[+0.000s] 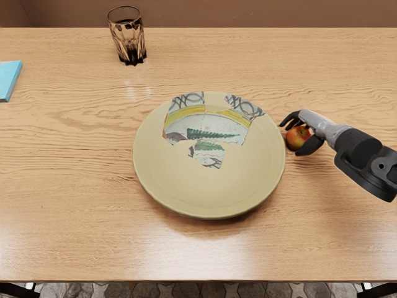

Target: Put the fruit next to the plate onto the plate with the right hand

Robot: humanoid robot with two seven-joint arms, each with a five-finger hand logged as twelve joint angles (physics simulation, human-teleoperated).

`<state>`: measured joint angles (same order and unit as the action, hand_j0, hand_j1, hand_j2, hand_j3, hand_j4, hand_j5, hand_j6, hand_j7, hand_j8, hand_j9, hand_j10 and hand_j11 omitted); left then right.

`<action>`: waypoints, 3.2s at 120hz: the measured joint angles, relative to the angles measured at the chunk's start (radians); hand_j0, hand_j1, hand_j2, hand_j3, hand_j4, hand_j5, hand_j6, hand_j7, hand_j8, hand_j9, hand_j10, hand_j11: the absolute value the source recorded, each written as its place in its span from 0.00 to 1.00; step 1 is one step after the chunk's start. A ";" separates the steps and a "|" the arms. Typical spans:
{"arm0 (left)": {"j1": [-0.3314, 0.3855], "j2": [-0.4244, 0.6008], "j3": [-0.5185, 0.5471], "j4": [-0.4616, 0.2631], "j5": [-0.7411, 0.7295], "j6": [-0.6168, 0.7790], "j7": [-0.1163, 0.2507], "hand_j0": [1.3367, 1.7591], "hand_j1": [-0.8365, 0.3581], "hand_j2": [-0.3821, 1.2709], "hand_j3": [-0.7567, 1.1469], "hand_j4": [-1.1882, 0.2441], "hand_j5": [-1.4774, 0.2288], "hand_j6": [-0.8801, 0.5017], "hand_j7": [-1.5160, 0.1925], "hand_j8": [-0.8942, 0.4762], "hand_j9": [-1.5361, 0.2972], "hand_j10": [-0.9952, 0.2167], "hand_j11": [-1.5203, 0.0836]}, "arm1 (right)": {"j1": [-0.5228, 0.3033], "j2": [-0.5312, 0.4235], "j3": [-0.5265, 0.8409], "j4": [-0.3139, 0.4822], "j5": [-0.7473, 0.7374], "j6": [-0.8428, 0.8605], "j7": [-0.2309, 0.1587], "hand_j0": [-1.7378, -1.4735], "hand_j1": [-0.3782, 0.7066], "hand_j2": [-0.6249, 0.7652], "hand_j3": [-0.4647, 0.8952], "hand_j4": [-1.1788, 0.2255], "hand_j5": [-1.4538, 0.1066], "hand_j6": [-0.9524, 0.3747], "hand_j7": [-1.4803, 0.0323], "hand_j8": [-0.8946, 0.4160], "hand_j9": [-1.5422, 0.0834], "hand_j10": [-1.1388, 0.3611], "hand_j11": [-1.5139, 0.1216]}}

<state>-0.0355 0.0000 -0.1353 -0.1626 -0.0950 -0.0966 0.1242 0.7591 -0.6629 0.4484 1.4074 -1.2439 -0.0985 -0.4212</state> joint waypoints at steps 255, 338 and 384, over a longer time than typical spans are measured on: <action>-0.001 0.000 0.000 0.000 0.000 0.000 0.000 0.76 0.99 0.23 0.40 0.83 0.87 0.64 0.89 0.65 0.84 0.82 0.95 | 0.045 -0.100 0.062 -0.098 0.287 0.170 0.112 0.33 0.64 0.66 0.34 0.41 0.24 0.48 0.32 0.47 0.28 0.39 0.28; -0.001 0.000 0.000 0.000 0.000 0.000 0.000 0.76 0.99 0.23 0.40 0.83 0.87 0.64 0.89 0.65 0.84 0.82 0.95 | 0.068 -0.198 0.261 -0.003 0.577 0.493 0.108 0.32 0.62 0.65 0.34 0.37 0.27 0.44 0.34 0.44 0.32 0.36 0.31; -0.001 0.000 0.000 0.000 0.000 0.000 0.000 0.76 0.99 0.23 0.40 0.83 0.87 0.64 0.89 0.65 0.84 0.82 0.95 | 0.085 -0.221 0.263 0.167 0.484 0.377 0.097 0.33 0.62 0.65 0.34 0.36 0.27 0.44 0.34 0.43 0.32 0.36 0.31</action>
<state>-0.0361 0.0000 -0.1352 -0.1626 -0.0950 -0.0966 0.1242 0.8438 -0.8838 0.7110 1.5749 -0.7595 0.2782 -0.3239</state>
